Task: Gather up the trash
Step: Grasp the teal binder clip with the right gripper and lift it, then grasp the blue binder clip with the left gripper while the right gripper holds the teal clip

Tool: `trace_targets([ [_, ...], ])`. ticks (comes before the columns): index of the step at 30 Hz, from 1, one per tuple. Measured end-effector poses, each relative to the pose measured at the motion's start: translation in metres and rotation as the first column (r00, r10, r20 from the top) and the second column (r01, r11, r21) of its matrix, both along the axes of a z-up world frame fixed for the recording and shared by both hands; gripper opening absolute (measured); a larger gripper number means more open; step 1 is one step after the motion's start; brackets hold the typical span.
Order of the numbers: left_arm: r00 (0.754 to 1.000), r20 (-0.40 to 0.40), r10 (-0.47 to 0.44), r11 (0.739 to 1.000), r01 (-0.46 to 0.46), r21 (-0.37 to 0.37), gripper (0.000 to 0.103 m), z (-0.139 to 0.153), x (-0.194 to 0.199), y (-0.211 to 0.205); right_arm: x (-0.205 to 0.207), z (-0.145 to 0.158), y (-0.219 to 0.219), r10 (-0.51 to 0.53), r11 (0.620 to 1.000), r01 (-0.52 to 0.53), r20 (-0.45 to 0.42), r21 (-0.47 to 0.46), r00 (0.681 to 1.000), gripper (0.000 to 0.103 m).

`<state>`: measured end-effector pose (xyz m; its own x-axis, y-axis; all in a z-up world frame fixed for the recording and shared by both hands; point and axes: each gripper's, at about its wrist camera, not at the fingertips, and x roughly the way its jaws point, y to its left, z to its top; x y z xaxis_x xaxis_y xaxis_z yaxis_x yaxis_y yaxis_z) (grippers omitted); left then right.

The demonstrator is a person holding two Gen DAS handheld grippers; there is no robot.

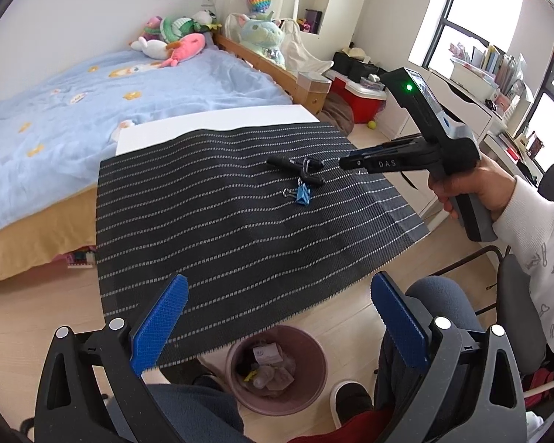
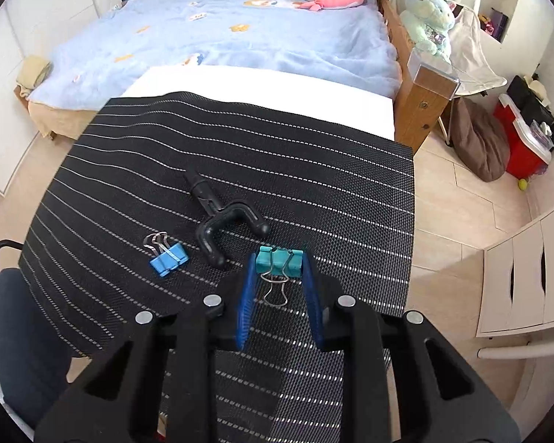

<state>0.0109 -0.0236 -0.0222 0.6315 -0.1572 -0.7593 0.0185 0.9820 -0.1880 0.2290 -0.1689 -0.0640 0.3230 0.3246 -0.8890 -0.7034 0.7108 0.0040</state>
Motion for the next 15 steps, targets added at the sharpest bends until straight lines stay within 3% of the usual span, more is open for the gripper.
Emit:
trace_targets([
  [15,0.995,0.007,-0.095,0.994,0.095,0.046,0.095,0.014,0.069,-0.018,-0.032,0.021,-0.019,0.006,0.999,-0.007,0.027,0.040,1.000,0.025],
])
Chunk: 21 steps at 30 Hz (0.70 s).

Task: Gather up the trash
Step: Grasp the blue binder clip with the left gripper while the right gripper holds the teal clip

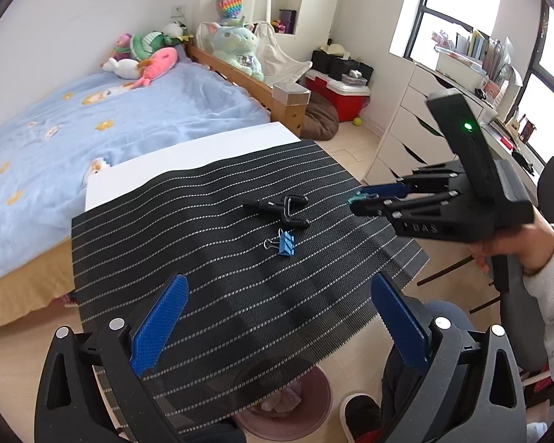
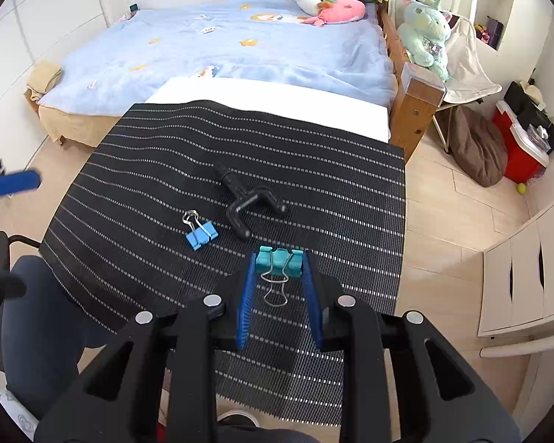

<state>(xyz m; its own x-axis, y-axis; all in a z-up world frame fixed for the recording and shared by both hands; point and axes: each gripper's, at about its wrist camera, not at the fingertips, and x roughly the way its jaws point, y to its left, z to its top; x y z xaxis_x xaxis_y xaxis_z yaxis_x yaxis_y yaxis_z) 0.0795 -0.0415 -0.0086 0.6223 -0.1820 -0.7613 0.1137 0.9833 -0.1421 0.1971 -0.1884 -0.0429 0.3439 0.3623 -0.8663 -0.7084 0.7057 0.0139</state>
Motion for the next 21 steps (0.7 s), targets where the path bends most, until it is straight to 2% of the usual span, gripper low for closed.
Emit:
trace_targets([
  [7,0.998,-0.055,-0.035,0.999,0.035,-0.007,0.095,-0.014,0.040,-0.002,-0.004,0.001,-0.011,-0.016,1.000,0.016,-0.005,0.006,1.000,0.025],
  [17,0.985,-0.165,-0.056,0.998,0.058,0.004,0.095,-0.054,0.086,-0.008,-0.002,-0.002,-0.021,-0.031,0.999,0.032,-0.016,0.009,0.999,0.025],
  [18,0.983,-0.172,-0.058,0.998,0.058,-0.004,0.092,-0.058,0.088,-0.008,-0.002,-0.003,-0.022,-0.032,0.999,0.032,-0.017,0.009,0.999,0.025],
  [21,0.978,-0.196,-0.068,0.998,0.068,-0.011,0.071,-0.067,0.094,-0.010,-0.002,-0.004,-0.025,-0.037,0.999,0.037,-0.022,0.009,0.999,0.025],
])
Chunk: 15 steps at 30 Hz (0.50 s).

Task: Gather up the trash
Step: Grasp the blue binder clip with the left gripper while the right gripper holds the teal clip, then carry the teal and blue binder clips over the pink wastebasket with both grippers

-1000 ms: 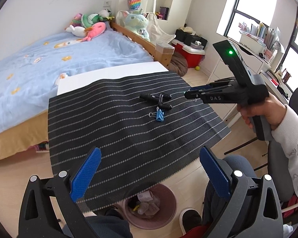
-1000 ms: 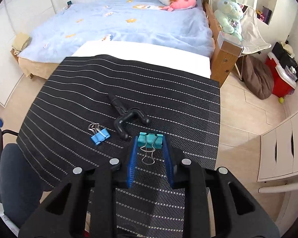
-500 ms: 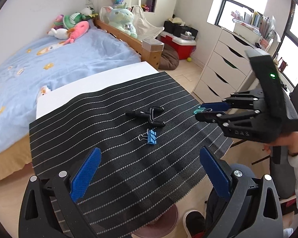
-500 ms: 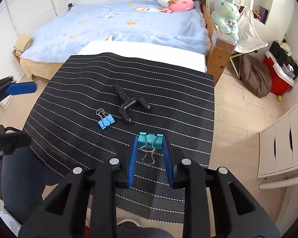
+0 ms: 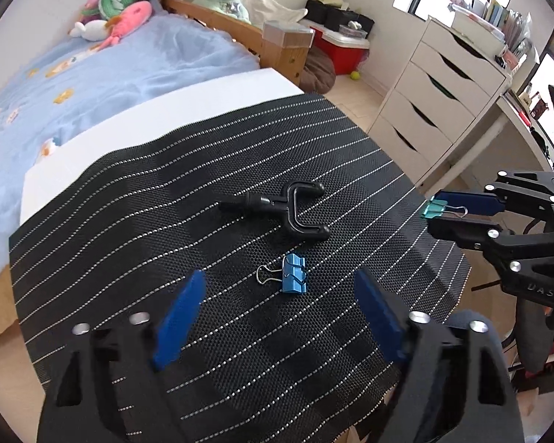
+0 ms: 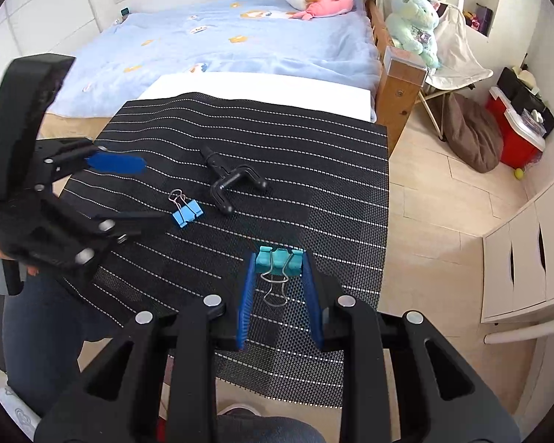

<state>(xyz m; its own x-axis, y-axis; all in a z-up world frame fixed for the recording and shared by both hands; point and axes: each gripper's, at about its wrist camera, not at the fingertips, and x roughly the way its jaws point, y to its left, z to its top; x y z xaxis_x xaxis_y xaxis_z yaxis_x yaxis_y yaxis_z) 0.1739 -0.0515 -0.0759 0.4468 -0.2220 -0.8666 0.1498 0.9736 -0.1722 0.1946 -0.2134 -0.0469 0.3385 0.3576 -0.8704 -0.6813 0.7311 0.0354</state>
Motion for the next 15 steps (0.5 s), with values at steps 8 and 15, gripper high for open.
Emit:
trace_targets([
  [8,1.000,-0.015,0.001,1.000,-0.001,-0.010,0.046,-0.010,0.008,-0.002,0.001,-0.004,-0.003,-0.006,1.000,0.006,-0.010,0.002,1.000,0.025],
  [15,1.000,-0.025,0.003,1.000,-0.003,-0.010,0.009,-0.012,0.009,-0.004,0.000,-0.005,-0.002,-0.001,1.000,0.002,-0.012,0.007,1.000,0.025],
])
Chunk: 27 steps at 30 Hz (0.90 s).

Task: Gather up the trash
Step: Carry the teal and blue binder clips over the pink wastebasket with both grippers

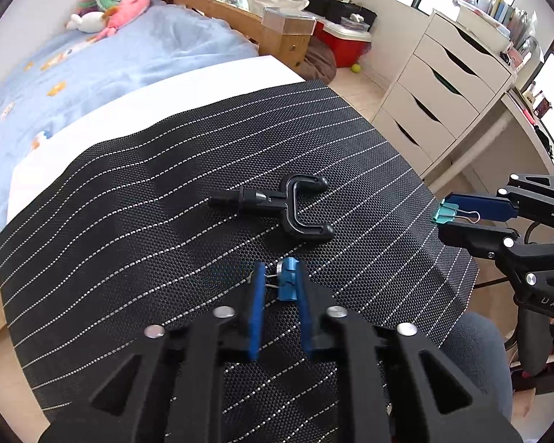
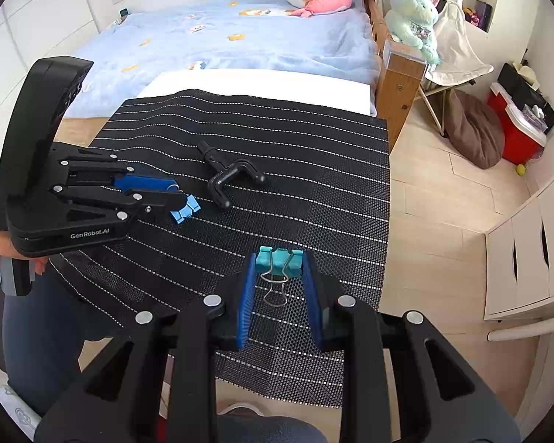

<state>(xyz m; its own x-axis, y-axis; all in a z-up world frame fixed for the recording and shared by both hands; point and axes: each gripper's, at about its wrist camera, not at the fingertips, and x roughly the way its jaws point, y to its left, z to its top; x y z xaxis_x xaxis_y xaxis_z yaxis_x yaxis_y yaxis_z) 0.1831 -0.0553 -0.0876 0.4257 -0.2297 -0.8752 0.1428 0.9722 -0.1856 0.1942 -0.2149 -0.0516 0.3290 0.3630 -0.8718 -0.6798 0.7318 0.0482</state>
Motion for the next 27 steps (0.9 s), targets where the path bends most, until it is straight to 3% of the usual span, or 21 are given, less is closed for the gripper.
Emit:
trace_targets([
  [2,1.000,0.009,0.002,1.000,-0.002,0.000,0.004,0.002,-0.001,-0.001,-0.001,0.000,0.001,0.003,1.000,-0.003,-0.001,0.002,1.000,0.025],
  [12,0.998,0.061,0.028,0.999,-0.029,0.016,0.003,0.027,-0.022,0.005,-0.014,0.011,0.006,0.026,0.999,-0.027,0.015,0.036,1.000,0.025],
  [27,0.983,0.174,0.056,0.996,-0.066,0.052,0.003,0.073,-0.104,0.017,-0.067,0.052,0.013,0.097,0.986,-0.105,0.070,0.130,0.993,0.025],
])
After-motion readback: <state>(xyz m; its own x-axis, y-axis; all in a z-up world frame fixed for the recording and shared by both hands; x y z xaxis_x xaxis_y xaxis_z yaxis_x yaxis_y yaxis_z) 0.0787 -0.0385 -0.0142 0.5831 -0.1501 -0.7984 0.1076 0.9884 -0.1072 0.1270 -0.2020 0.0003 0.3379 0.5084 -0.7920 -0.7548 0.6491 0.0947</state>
